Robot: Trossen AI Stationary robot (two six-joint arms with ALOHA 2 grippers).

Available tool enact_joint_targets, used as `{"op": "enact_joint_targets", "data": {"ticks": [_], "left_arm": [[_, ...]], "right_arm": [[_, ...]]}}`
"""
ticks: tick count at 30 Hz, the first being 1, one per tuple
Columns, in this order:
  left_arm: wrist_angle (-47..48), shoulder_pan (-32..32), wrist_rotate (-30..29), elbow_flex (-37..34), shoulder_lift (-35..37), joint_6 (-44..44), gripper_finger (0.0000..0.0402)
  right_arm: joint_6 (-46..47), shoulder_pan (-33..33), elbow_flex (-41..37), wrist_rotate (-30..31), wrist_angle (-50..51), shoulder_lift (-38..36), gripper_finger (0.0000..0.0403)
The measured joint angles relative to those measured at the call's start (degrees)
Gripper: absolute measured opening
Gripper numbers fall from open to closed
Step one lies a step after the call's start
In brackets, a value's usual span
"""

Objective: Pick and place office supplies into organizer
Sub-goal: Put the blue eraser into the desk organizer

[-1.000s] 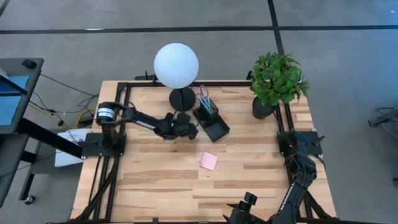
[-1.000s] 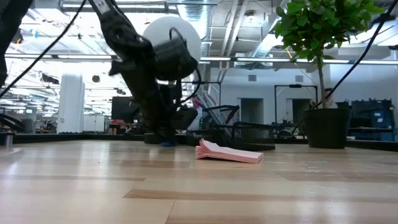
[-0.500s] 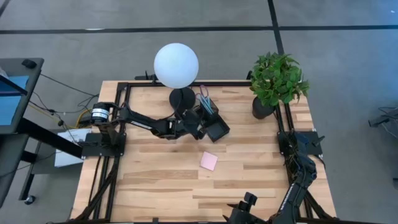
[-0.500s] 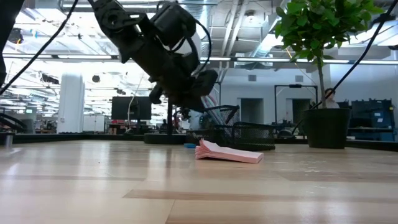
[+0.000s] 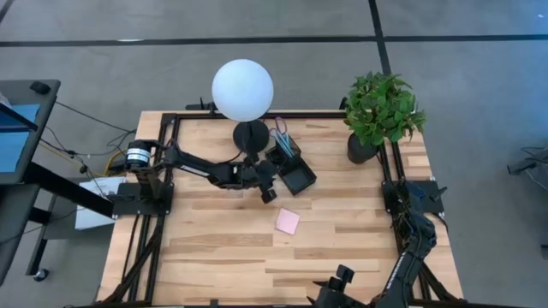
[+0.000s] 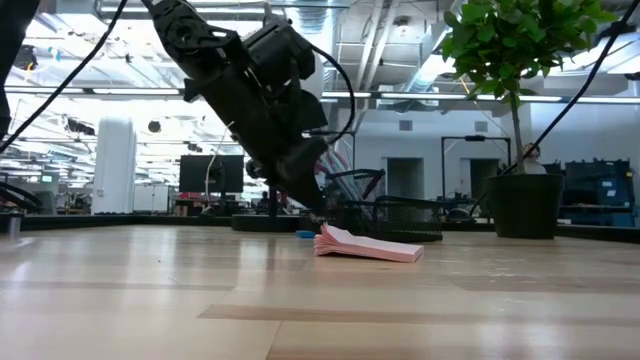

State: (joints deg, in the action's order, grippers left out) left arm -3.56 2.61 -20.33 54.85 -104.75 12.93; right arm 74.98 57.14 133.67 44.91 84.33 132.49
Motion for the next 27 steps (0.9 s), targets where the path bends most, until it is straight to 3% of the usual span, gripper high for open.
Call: {"op": "enact_joint_targets", "data": {"ticks": [3,8,13,19,27], "left_arm": [[0.1,0.8,2.8,0.0,0.0,-0.1,0.0142],[3.6,2.4,2.2,0.0,0.0,-5.0,0.0209],[4.3,5.3,11.7,0.0,-0.5,-12.5,0.0255],[4.3,7.4,14.1,0.0,-0.5,-17.6,0.0268],[6.4,11.6,17.4,0.3,-3.0,-14.8,0.0268]], "right_arm": [[0.0,0.0,0.0,0.0,0.0,0.0,0.0189],[0.0,0.0,0.0,0.0,-0.7,0.0,0.0189],[0.0,0.0,0.0,0.0,-0.8,0.0,0.0189],[0.0,-0.3,0.0,0.0,-0.8,0.0,0.0189],[-0.4,-0.3,0.0,0.0,-0.9,0.0,0.0189]]}}
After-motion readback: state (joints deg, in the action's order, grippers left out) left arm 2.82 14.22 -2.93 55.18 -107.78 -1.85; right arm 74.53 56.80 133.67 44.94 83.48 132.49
